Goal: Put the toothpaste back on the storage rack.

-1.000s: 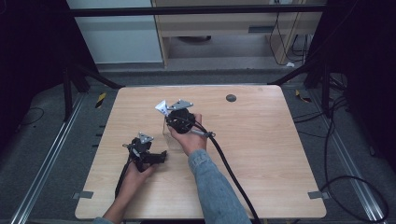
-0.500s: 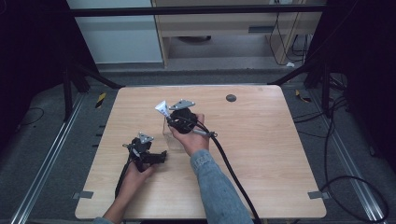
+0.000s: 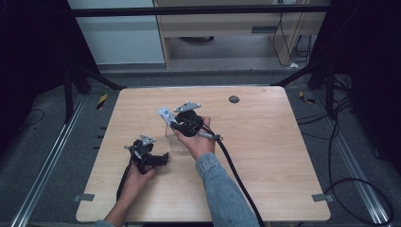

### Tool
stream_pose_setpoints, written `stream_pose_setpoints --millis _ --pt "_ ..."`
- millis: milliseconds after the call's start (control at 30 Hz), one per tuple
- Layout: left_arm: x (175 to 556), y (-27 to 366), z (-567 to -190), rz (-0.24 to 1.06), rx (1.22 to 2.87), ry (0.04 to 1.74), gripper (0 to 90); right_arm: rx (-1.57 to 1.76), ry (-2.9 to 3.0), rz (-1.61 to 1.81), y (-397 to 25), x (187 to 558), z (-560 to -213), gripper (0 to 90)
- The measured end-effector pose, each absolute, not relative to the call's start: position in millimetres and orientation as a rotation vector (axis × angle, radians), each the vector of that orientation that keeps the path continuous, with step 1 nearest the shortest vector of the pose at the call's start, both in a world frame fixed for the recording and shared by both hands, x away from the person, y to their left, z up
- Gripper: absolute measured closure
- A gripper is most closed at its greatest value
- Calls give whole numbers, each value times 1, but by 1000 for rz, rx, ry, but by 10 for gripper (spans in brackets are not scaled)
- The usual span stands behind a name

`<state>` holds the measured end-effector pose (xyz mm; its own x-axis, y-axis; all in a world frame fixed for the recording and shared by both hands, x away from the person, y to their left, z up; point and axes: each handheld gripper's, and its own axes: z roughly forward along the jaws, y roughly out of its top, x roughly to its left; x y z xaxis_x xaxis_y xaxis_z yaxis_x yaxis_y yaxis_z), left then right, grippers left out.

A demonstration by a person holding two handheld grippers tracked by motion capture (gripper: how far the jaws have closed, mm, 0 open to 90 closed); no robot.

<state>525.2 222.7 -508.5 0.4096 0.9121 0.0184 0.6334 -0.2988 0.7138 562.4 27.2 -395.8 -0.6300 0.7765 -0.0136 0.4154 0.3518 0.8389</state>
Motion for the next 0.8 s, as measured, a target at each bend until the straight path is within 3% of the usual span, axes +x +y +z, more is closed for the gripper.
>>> stream_pose_setpoints --millis 300,533,800 --pt "525 223 -509 570 2038 1309 0 1055 2225 1179 20 560 -389 517" --pt "525 223 -509 570 2038 1309 0 1077 2252 1164 17 562 -389 385" --pt "525 223 -509 570 2038 1308 0 1040 2233 1211 14 561 -385 303"
